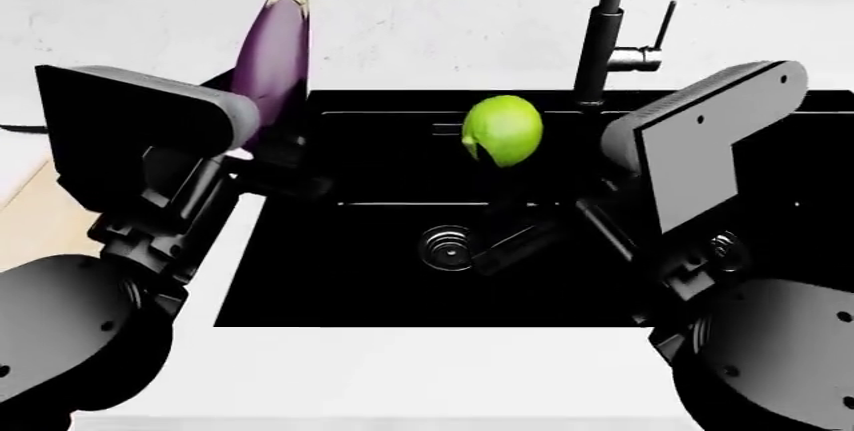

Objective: Pick the vegetables from the sink and place them on the cutting board.

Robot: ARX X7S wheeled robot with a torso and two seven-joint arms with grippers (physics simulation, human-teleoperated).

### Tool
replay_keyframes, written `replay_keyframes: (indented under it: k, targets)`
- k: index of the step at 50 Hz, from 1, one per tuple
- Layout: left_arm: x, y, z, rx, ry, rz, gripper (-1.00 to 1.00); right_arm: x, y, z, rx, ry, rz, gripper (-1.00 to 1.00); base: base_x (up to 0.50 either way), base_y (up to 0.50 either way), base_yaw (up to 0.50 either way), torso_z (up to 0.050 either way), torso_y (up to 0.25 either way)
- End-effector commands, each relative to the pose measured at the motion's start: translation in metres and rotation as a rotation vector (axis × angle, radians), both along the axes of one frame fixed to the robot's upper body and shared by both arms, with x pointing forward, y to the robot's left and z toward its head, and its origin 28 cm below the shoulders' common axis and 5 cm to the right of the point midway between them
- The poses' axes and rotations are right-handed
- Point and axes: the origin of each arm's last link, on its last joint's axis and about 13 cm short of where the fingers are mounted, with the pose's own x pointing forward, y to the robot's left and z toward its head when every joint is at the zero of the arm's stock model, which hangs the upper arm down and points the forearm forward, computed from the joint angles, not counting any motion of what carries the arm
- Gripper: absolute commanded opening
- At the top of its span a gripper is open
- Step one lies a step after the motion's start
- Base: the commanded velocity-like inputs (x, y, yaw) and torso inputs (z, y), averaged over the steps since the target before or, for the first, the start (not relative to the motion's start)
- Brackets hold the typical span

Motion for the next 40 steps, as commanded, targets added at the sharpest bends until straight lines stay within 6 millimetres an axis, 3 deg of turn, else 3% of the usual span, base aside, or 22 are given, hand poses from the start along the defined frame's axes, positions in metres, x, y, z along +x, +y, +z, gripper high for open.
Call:
replay_keyframes:
  k: [1, 9, 17, 40]
  targets:
    - [-0.003, 0.002, -0.01, -0.016, -0.016, 0.022, -1.0, -0.011, -0.003, -0.012, 0.04, -0.052, -0.01, -1.0, -0.5, 0.0, 0.0, 0.0, 0.0]
    - [-0.005, 0.006, -0.019, -0.039, -0.075, 0.041, -1.0, -0.019, -0.005, -0.032, 0.062, -0.095, 0.026, -1.0, -0.5, 0.06, 0.0, 0.0, 0.0]
    - [-0.005, 0.009, -0.036, -0.052, -0.065, 0.041, -1.0, -0.031, -0.006, -0.041, 0.098, -0.159, 0.023, -1.0, 0.0, 0.0, 0.0, 0.0, 0.0]
    - [-0.008, 0.008, -0.039, -0.032, -0.063, 0.026, -1.0, -0.034, -0.008, -0.045, 0.138, -0.187, -0.023, -1.0, 0.1, 0.5, 0.0, 0.0, 0.0]
